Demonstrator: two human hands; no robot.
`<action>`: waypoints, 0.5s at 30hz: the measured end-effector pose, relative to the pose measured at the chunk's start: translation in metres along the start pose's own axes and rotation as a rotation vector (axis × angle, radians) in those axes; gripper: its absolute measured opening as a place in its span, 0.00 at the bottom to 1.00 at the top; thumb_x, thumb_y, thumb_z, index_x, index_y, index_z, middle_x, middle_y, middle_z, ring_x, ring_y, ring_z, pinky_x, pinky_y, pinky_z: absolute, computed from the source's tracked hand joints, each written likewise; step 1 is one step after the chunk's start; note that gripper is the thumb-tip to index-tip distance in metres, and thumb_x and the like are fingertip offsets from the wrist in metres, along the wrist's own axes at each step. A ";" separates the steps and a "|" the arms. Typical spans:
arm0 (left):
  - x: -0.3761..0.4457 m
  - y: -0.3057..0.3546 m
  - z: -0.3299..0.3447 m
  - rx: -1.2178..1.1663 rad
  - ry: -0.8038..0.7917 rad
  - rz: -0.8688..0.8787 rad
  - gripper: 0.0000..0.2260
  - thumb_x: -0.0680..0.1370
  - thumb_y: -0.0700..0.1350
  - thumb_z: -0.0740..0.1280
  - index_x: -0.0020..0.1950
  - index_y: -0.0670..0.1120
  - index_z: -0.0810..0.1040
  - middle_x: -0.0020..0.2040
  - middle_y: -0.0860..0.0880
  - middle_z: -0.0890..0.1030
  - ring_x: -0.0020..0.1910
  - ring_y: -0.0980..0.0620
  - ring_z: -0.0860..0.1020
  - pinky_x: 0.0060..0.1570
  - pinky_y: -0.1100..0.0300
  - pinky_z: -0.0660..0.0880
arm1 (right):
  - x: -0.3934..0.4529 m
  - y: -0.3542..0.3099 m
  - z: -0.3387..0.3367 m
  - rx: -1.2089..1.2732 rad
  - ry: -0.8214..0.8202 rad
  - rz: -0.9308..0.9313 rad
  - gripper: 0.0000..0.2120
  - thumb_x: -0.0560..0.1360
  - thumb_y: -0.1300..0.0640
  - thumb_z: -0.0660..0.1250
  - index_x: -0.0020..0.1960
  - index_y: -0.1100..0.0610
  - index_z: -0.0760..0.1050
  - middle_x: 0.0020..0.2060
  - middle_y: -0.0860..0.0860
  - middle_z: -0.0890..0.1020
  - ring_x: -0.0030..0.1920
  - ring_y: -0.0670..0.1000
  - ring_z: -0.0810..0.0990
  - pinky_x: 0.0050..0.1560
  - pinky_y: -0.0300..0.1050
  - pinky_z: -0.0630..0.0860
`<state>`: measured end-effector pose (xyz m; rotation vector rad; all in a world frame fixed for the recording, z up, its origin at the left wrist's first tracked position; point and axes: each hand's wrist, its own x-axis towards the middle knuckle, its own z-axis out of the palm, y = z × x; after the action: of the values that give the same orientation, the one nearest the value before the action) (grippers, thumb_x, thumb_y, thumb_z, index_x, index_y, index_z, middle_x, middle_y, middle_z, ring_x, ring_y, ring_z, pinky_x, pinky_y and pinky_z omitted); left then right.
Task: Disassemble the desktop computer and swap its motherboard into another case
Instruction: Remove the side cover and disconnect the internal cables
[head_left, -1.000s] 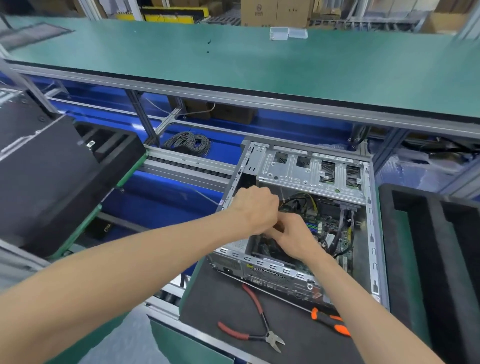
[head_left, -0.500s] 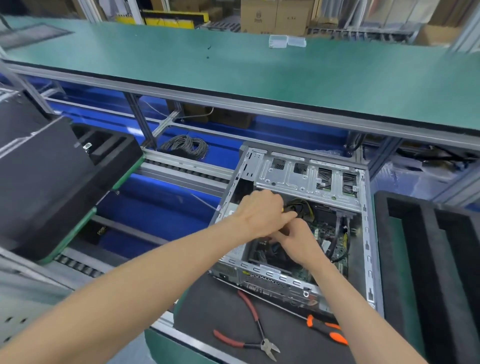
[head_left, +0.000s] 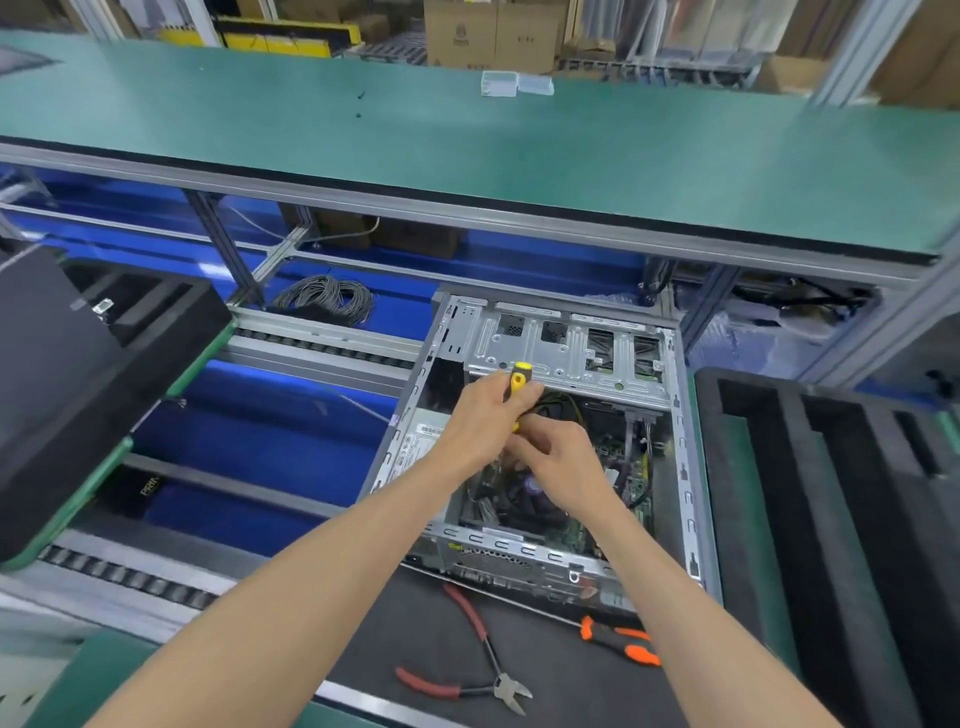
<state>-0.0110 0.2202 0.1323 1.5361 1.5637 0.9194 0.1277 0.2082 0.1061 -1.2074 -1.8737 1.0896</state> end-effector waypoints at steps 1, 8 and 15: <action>0.002 0.003 0.001 -0.005 0.007 -0.016 0.18 0.82 0.57 0.62 0.44 0.43 0.79 0.41 0.51 0.82 0.40 0.57 0.79 0.39 0.62 0.72 | -0.001 0.002 -0.001 0.022 -0.017 0.022 0.07 0.79 0.58 0.69 0.44 0.49 0.82 0.33 0.45 0.84 0.34 0.46 0.82 0.40 0.38 0.77; 0.019 0.018 -0.001 0.242 -0.056 0.105 0.21 0.82 0.63 0.57 0.36 0.49 0.66 0.32 0.51 0.74 0.30 0.52 0.71 0.33 0.54 0.66 | -0.004 0.021 -0.011 -0.351 -0.031 0.075 0.13 0.74 0.57 0.72 0.58 0.54 0.81 0.50 0.48 0.83 0.52 0.49 0.79 0.55 0.45 0.75; 0.021 -0.025 -0.005 1.107 0.041 0.191 0.16 0.81 0.62 0.58 0.52 0.50 0.74 0.40 0.49 0.79 0.39 0.43 0.80 0.34 0.56 0.66 | -0.001 0.037 0.003 -0.956 -0.387 0.025 0.48 0.65 0.38 0.76 0.76 0.57 0.61 0.66 0.53 0.71 0.67 0.57 0.67 0.66 0.57 0.69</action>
<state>-0.0273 0.2402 0.1117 2.4286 2.1256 0.0928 0.1396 0.2145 0.0716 -1.5752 -2.8397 0.4071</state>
